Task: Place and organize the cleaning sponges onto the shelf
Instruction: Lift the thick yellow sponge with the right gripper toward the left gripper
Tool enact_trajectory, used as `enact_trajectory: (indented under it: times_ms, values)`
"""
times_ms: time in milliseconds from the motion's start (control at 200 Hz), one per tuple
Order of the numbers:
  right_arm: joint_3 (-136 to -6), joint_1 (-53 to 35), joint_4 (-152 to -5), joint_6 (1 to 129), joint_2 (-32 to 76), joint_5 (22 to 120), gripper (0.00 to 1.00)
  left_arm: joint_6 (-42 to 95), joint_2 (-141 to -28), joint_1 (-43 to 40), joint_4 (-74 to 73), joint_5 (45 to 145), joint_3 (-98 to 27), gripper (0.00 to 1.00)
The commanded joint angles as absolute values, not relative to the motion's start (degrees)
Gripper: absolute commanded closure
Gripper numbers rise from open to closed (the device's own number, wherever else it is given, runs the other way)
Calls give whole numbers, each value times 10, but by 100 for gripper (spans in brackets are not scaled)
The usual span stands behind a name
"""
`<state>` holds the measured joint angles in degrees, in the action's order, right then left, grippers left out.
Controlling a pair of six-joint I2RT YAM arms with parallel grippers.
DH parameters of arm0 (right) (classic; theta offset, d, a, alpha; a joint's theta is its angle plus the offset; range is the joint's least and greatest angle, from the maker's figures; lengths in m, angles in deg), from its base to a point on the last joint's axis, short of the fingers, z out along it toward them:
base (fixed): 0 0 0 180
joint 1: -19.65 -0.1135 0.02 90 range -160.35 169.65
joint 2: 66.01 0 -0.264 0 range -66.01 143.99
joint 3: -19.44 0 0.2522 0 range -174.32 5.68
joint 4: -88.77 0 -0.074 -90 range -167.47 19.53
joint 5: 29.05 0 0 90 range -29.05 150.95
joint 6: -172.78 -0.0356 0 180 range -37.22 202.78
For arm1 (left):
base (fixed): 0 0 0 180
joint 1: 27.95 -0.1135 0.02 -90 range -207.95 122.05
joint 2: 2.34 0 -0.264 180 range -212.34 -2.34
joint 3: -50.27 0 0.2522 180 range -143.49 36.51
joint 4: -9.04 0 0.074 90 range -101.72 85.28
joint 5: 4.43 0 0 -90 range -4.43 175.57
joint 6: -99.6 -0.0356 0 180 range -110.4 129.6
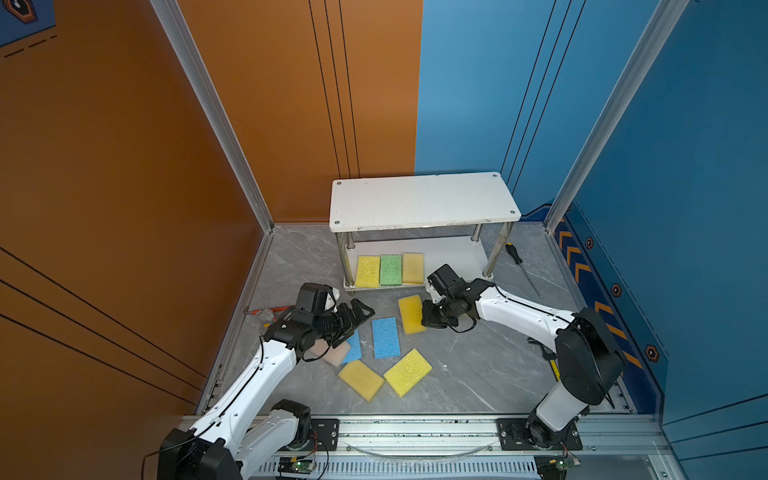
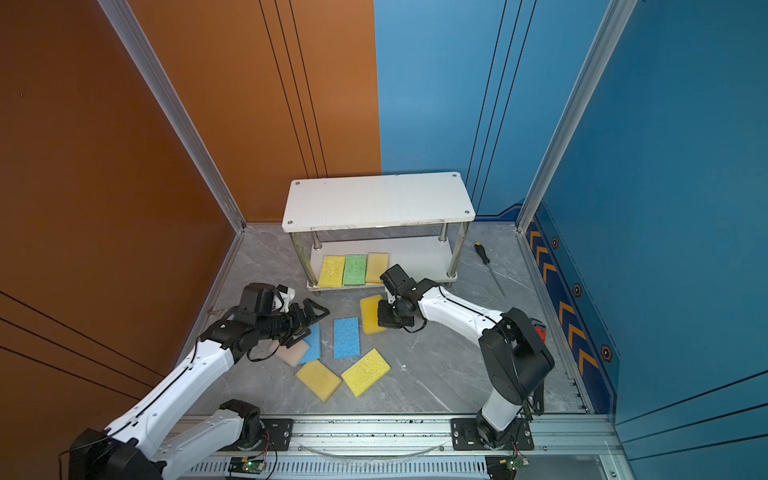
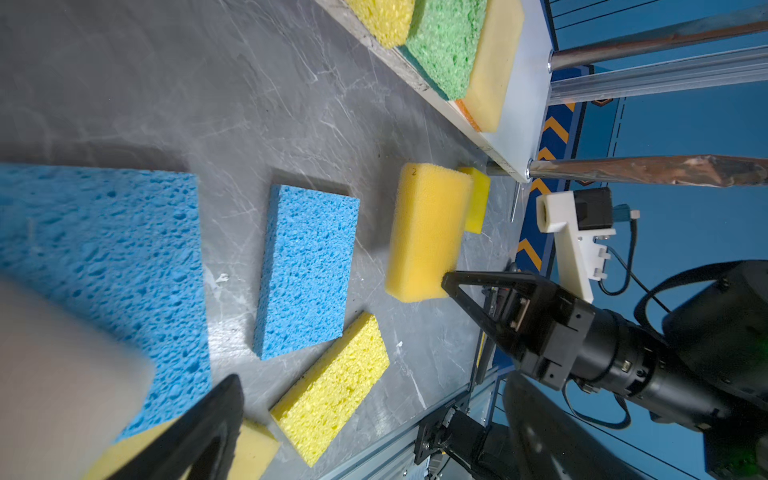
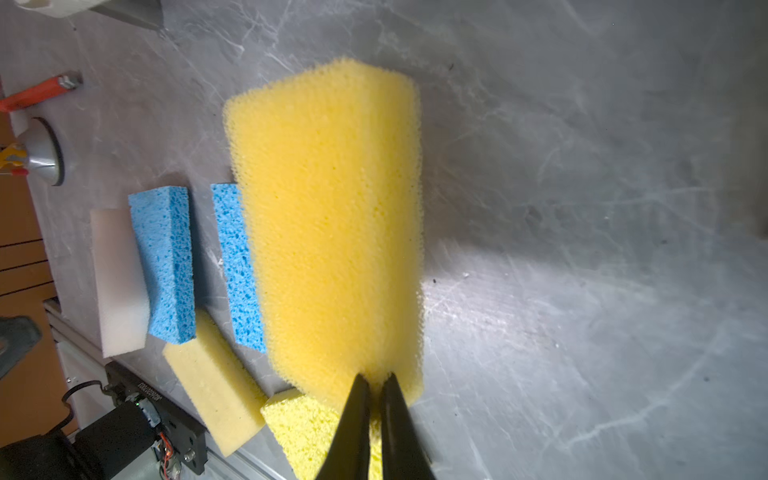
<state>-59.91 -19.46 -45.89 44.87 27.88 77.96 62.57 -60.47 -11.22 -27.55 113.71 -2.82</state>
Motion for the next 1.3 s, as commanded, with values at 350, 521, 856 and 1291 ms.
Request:
enact_trajectory:
  times_ms: [350, 521, 856, 1291]
  values:
    - [-576, -202, -461, 428, 172, 920, 91, 705, -680, -63, -41, 1197, -4, 4]
    - [-582, -224, -496, 412, 168, 951, 91, 738, -679, -63, 15, 1192, 11, 7]
    - [-583, -235, -531, 390, 164, 957, 91, 755, -677, -63, 53, 1199, 10, 27]
    - [-581, -242, -559, 368, 164, 951, 89, 762, -668, -71, 65, 1208, 12, 76]
